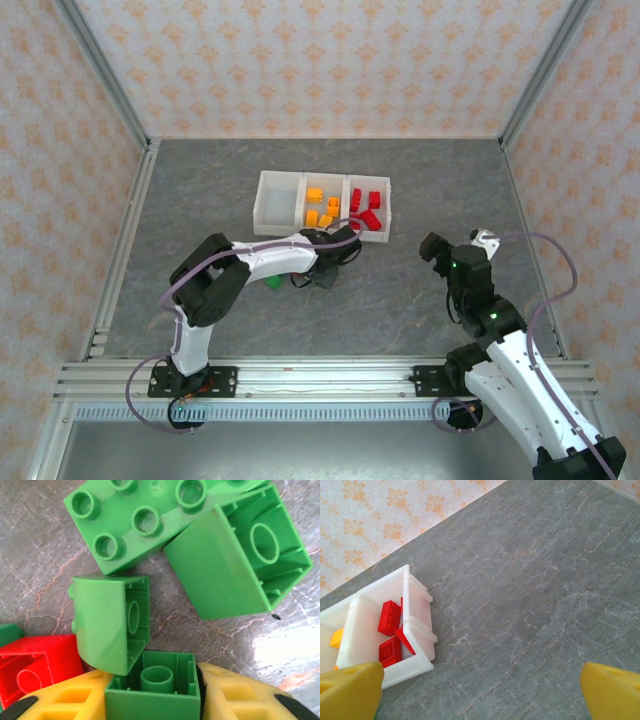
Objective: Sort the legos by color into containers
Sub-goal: Pick up the lego from the center of the table, then place the lego in the container.
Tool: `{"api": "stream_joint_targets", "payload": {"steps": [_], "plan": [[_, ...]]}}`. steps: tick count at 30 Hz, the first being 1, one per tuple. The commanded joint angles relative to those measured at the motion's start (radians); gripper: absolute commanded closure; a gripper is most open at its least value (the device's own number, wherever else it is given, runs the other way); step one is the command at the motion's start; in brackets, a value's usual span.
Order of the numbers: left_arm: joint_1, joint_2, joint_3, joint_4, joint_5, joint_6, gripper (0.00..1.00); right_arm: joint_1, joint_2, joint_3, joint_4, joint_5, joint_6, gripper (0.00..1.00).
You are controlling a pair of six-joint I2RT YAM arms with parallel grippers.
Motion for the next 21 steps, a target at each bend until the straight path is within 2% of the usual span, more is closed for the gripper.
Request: {"api": "stream_joint_targets", "payload": {"steps": [1, 6, 12, 17, 21], "plan": [[0.006, -0.012, 0.006, -0.012, -0.025, -0.024, 0.66, 0.001, 0.0, 0.002, 0.013, 0.028, 0.008, 0.0], [0.023, -0.101, 0.074, -0.055, -0.102, -0.049, 0.71, 0.001, 0.002, 0.003, 0.014, 0.031, 0.006, 0.0], [0.111, -0.176, 0.165, -0.045, -0.137, -0.03, 0.7, 0.002, 0.0, 0.005, 0.01, 0.042, 0.005, 0.0], [0.207, -0.111, 0.337, -0.084, -0.206, -0.016, 0.69, 0.002, 0.006, -0.003, 0.025, 0.042, 0.001, 0.0], [0.291, -0.025, 0.435, -0.054, -0.187, -0.009, 0.68, 0.001, 0.01, 0.005, 0.017, 0.041, -0.01, 0.0]]}}
